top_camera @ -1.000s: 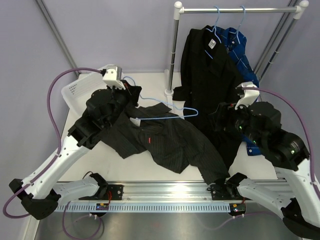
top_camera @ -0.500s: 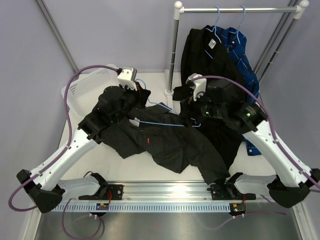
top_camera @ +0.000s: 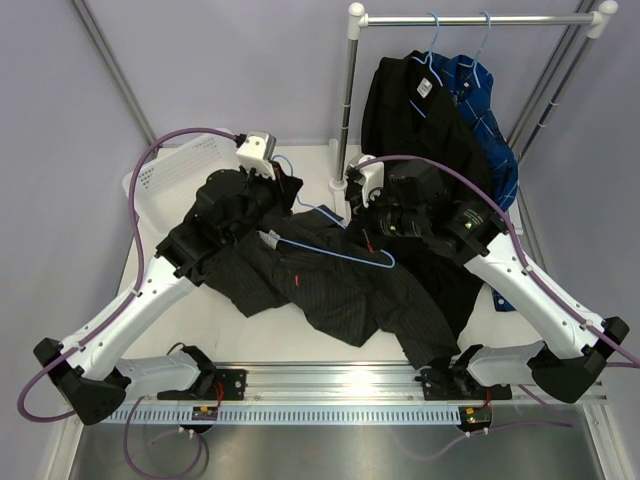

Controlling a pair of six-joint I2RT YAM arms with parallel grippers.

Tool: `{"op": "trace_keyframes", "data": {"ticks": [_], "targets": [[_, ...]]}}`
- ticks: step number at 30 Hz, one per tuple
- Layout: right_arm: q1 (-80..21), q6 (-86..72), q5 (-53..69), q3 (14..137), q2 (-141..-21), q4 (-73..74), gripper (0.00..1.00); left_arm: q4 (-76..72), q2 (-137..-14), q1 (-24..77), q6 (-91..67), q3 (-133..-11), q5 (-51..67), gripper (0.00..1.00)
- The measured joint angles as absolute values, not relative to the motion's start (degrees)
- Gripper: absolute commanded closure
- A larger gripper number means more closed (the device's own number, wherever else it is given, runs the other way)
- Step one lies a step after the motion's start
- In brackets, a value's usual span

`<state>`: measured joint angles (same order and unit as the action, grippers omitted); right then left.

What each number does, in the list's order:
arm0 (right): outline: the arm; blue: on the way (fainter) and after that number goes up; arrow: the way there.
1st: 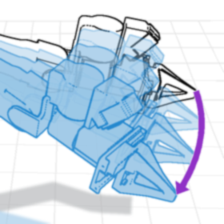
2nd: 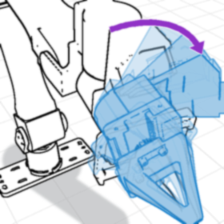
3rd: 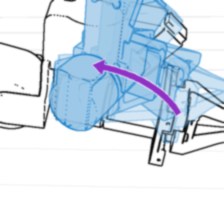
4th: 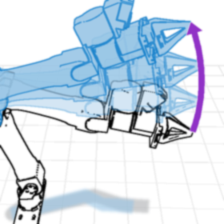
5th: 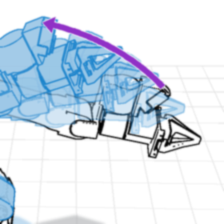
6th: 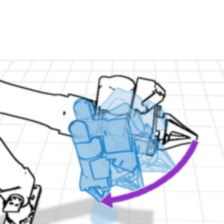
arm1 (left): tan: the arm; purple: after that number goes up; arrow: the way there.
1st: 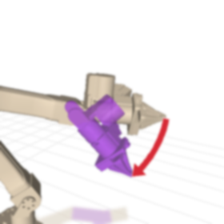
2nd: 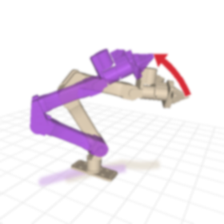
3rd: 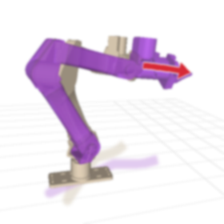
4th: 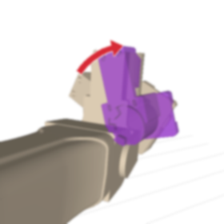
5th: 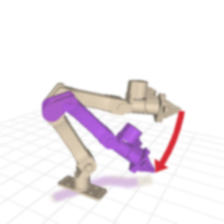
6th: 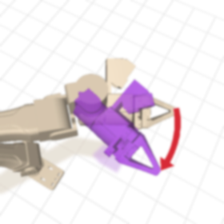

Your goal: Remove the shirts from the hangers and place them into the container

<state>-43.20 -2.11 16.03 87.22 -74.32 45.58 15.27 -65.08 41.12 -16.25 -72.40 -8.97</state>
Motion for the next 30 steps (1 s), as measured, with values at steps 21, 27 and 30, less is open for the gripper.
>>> {"op": "trace_keyframes", "data": {"ticks": [21,27,30], "targets": [[-43.1,-4.7,-0.4,85.3,-56.6,57.3,1.0,22.3,-51.5,41.1,-20.0,-71.4,-14.6,0.01],[-43.1,-4.9,-12.9,98.7,-58.5,64.6,1.0,28.2,-46.8,41.1,-23.0,-64.2,-21.9,0.01],[-43.1,-5.0,-13.3,105.6,-61.6,67.3,1.0,31.2,-46.8,41.1,-24.3,-61.2,-23.9,0.01]]}}
